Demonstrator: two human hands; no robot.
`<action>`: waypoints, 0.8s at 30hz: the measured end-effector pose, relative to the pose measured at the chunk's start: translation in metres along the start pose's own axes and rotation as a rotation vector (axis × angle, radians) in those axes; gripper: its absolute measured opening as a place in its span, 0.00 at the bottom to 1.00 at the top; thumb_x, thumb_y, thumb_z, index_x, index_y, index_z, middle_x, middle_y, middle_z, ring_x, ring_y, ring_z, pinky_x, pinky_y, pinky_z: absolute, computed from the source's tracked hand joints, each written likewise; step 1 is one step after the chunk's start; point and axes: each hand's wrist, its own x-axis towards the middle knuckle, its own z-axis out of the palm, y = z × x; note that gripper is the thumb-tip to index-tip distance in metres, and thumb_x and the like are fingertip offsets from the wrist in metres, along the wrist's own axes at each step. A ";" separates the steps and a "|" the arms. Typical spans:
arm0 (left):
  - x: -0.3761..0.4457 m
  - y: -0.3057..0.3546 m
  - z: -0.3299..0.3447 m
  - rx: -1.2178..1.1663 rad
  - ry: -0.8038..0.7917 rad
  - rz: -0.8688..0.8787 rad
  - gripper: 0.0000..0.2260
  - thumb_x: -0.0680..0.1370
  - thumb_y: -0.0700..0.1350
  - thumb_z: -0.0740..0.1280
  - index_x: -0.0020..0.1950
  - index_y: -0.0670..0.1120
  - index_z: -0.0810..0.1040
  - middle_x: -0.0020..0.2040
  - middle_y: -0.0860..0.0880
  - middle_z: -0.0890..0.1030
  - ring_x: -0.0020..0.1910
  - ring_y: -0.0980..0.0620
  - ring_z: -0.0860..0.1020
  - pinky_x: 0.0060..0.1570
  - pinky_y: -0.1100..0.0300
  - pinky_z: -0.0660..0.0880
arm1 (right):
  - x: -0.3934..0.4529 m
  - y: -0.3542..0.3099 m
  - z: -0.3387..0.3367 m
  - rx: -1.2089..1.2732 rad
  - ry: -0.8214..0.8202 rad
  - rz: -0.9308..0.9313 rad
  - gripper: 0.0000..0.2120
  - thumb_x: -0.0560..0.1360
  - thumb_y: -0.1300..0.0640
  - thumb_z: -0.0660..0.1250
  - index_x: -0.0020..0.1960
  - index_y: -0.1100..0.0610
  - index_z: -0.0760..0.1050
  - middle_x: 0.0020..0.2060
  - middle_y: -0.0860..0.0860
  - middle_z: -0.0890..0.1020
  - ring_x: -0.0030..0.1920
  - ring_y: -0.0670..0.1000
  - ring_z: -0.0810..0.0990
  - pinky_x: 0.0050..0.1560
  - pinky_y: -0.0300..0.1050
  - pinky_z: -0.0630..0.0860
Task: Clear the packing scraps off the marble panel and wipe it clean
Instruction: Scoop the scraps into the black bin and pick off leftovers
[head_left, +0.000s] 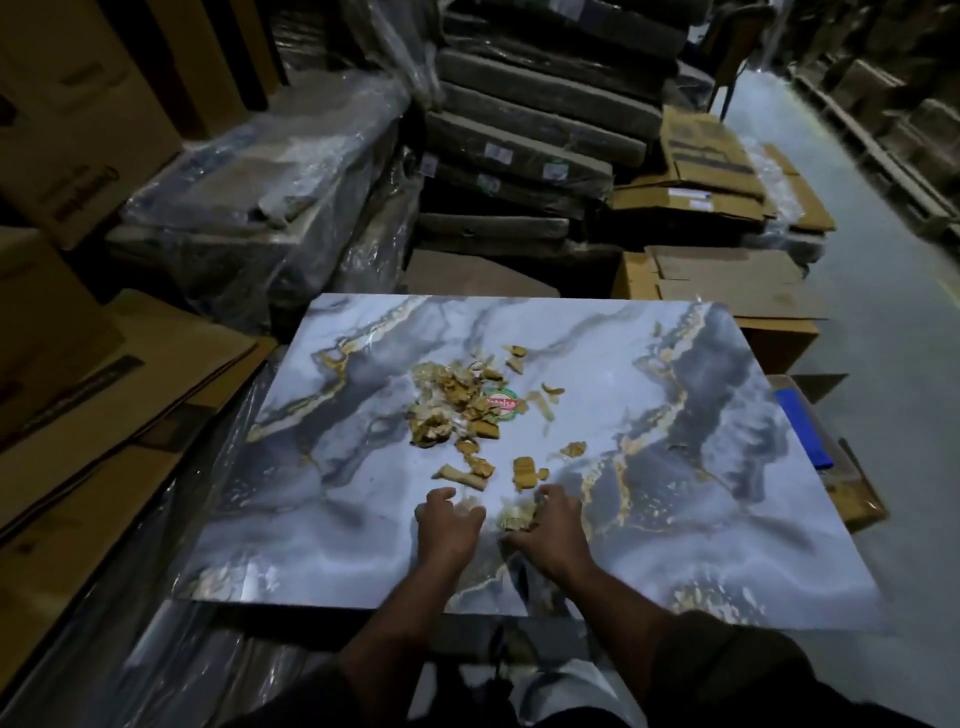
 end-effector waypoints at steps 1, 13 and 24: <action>0.005 0.003 0.002 0.006 -0.007 0.019 0.22 0.73 0.46 0.75 0.66 0.47 0.76 0.66 0.43 0.73 0.62 0.42 0.77 0.60 0.51 0.78 | 0.007 -0.001 0.004 -0.005 0.021 -0.009 0.33 0.63 0.53 0.78 0.64 0.53 0.68 0.57 0.54 0.70 0.57 0.55 0.73 0.52 0.45 0.74; 0.052 0.031 0.001 -0.191 -0.039 0.213 0.14 0.81 0.36 0.67 0.66 0.46 0.77 0.62 0.49 0.82 0.57 0.57 0.82 0.58 0.64 0.78 | 0.082 -0.025 -0.008 -0.034 0.194 -0.342 0.19 0.74 0.59 0.71 0.64 0.54 0.75 0.57 0.52 0.76 0.59 0.54 0.75 0.58 0.45 0.72; 0.131 0.051 -0.046 0.012 0.391 0.386 0.11 0.78 0.49 0.68 0.59 0.58 0.77 0.57 0.54 0.75 0.52 0.52 0.80 0.55 0.48 0.80 | 0.106 -0.024 0.038 -0.273 0.275 -0.316 0.46 0.78 0.27 0.42 0.81 0.61 0.54 0.81 0.59 0.54 0.82 0.56 0.47 0.81 0.58 0.46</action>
